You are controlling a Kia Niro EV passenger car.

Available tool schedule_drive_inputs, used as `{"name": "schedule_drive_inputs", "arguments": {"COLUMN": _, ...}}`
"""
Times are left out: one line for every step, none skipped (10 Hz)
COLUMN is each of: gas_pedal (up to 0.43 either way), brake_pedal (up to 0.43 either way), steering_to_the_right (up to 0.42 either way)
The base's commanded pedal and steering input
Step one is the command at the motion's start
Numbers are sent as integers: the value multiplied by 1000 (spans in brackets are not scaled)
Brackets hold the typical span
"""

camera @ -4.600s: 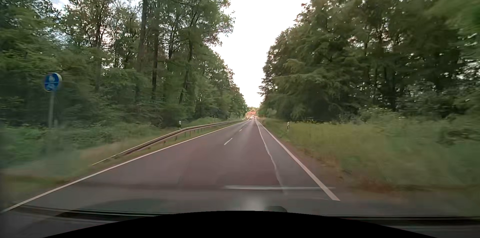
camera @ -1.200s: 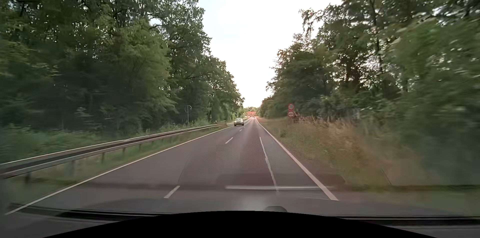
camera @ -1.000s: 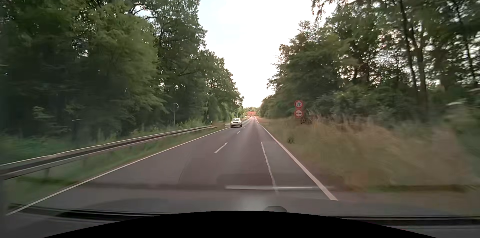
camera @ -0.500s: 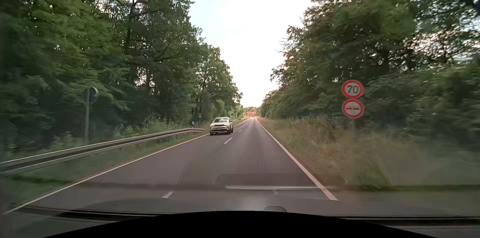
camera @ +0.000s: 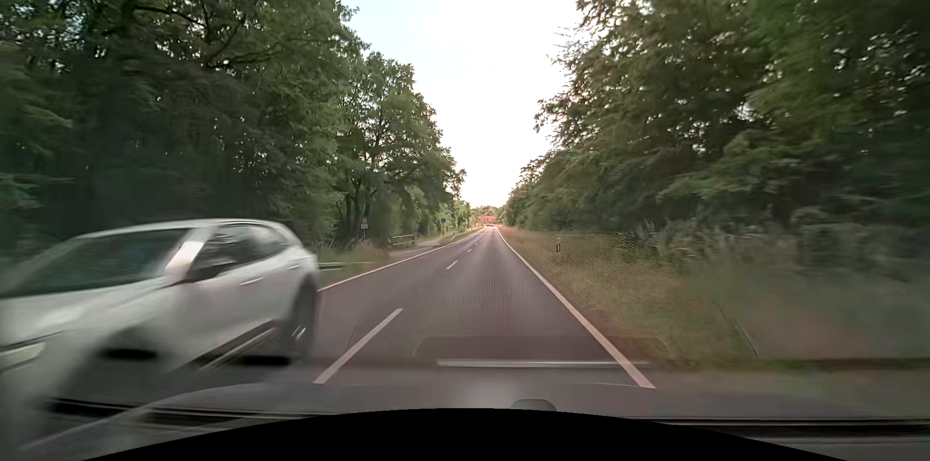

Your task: Follow the waypoints while adhering to traffic rules and regulations

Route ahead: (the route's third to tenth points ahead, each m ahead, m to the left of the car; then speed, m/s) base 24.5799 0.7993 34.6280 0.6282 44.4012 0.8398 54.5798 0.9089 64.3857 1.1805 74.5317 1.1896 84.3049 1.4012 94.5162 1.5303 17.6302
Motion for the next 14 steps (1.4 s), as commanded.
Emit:
{"name": "schedule_drive_inputs", "arguments": {"gas_pedal": 67, "brake_pedal": 0, "steering_to_the_right": -5}}
{"name": "schedule_drive_inputs", "arguments": {"gas_pedal": 67, "brake_pedal": 0, "steering_to_the_right": -5}}
{"name": "schedule_drive_inputs", "arguments": {"gas_pedal": 67, "brake_pedal": 0, "steering_to_the_right": -5}}
{"name": "schedule_drive_inputs", "arguments": {"gas_pedal": 67, "brake_pedal": 0, "steering_to_the_right": -5}}
{"name": "schedule_drive_inputs", "arguments": {"gas_pedal": 67, "brake_pedal": 0, "steering_to_the_right": -5}}
{"name": "schedule_drive_inputs", "arguments": {"gas_pedal": 67, "brake_pedal": 0, "steering_to_the_right": -5}}
{"name": "schedule_drive_inputs", "arguments": {"gas_pedal": 67, "brake_pedal": 0, "steering_to_the_right": -5}}
{"name": "schedule_drive_inputs", "arguments": {"gas_pedal": 67, "brake_pedal": 0, "steering_to_the_right": -5}}
{"name": "schedule_drive_inputs", "arguments": {"gas_pedal": 67, "brake_pedal": 0, "steering_to_the_right": -5}}
{"name": "schedule_drive_inputs", "arguments": {"gas_pedal": 67, "brake_pedal": 0, "steering_to_the_right": -5}}
{"name": "schedule_drive_inputs", "arguments": {"gas_pedal": 67, "brake_pedal": 0, "steering_to_the_right": -5}}
{"name": "schedule_drive_inputs", "arguments": {"gas_pedal": 67, "brake_pedal": 0, "steering_to_the_right": -5}}
{"name": "schedule_drive_inputs", "arguments": {"gas_pedal": 67, "brake_pedal": 0, "steering_to_the_right": -5}}
{"name": "schedule_drive_inputs", "arguments": {"gas_pedal": 67, "brake_pedal": 0, "steering_to_the_right": -5}}
